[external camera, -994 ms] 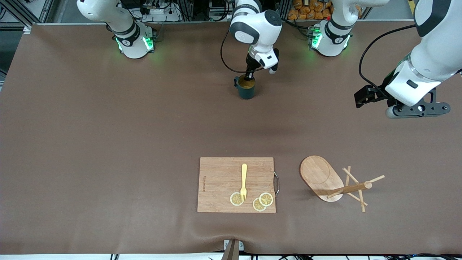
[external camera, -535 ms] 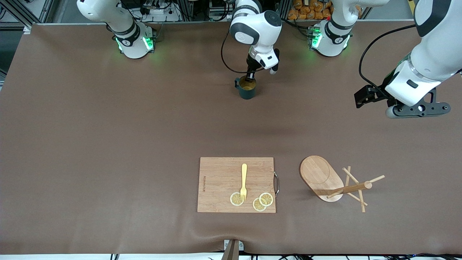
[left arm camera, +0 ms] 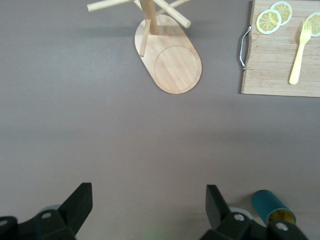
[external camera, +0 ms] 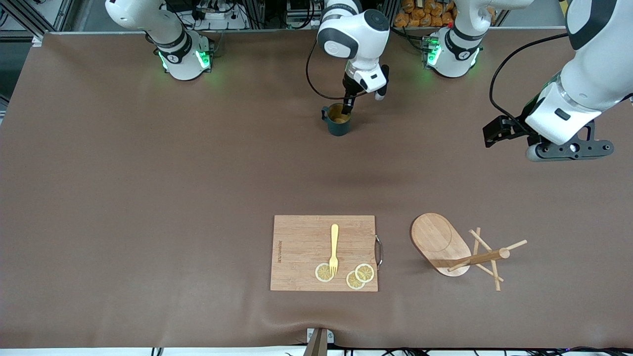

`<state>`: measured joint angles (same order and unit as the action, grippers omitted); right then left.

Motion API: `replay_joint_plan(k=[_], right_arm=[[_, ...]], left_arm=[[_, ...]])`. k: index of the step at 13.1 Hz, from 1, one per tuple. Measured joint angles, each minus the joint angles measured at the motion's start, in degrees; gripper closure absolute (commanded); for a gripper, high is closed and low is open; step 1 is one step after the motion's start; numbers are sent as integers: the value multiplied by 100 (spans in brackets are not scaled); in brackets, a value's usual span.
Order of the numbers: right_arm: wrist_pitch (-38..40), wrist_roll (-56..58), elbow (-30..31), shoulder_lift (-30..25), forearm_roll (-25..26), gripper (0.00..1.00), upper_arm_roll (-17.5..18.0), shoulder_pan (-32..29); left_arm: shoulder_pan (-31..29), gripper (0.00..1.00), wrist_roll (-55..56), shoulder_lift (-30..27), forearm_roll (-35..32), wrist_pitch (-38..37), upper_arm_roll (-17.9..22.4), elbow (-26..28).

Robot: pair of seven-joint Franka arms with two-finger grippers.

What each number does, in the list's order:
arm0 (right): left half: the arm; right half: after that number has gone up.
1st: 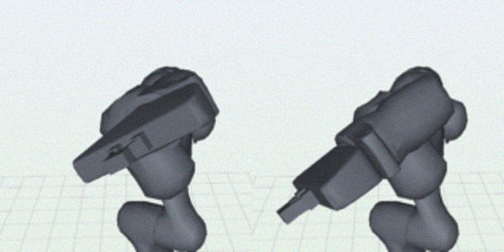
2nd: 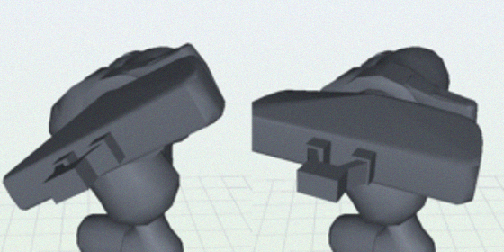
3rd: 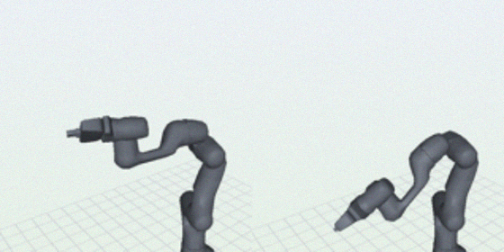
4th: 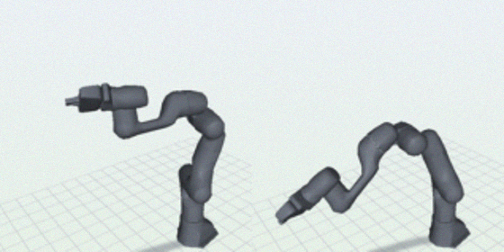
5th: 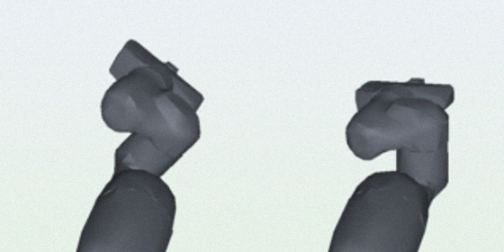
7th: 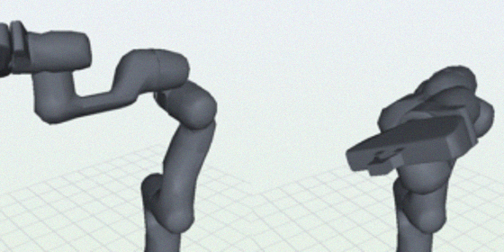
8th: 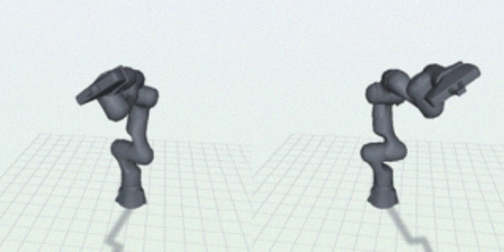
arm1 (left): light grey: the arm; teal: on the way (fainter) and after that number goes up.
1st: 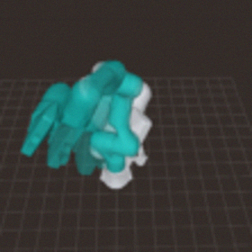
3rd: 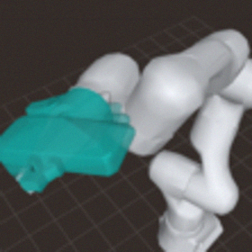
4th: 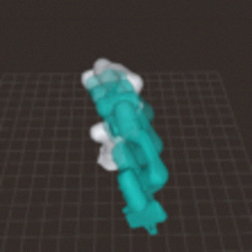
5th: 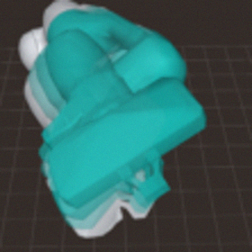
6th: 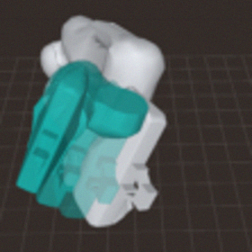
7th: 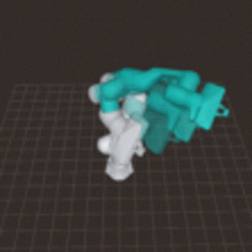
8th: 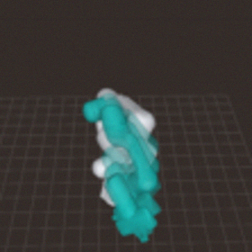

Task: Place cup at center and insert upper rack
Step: 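Withdraw the right gripper while the left gripper moves toward the mug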

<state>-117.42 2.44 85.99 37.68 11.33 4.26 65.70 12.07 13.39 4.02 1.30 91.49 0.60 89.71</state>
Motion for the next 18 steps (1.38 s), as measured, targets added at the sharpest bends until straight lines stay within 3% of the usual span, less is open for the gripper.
replay_joint_plan(k=[5, 7, 12, 18], right_arm=[[270, -5, -176, -323, 0, 24, -91, -294], [581, -11, -239, -617, 0, 0, -111, -574], [942, -14, -279, -1550, -1, 0, -138, -1946], [2693, -1015, -282, -2469, -144, 0, -134, -3619]], left_arm=[[-48, 0, 0, 0, 140, 16, 49, -77], [-49, 0, 4, 0, 141, 16, 51, -86], [-26, 0, 10, 64, 143, 19, 41, -85], [-46, 0, 24, 104, 146, 21, 43, -89]])
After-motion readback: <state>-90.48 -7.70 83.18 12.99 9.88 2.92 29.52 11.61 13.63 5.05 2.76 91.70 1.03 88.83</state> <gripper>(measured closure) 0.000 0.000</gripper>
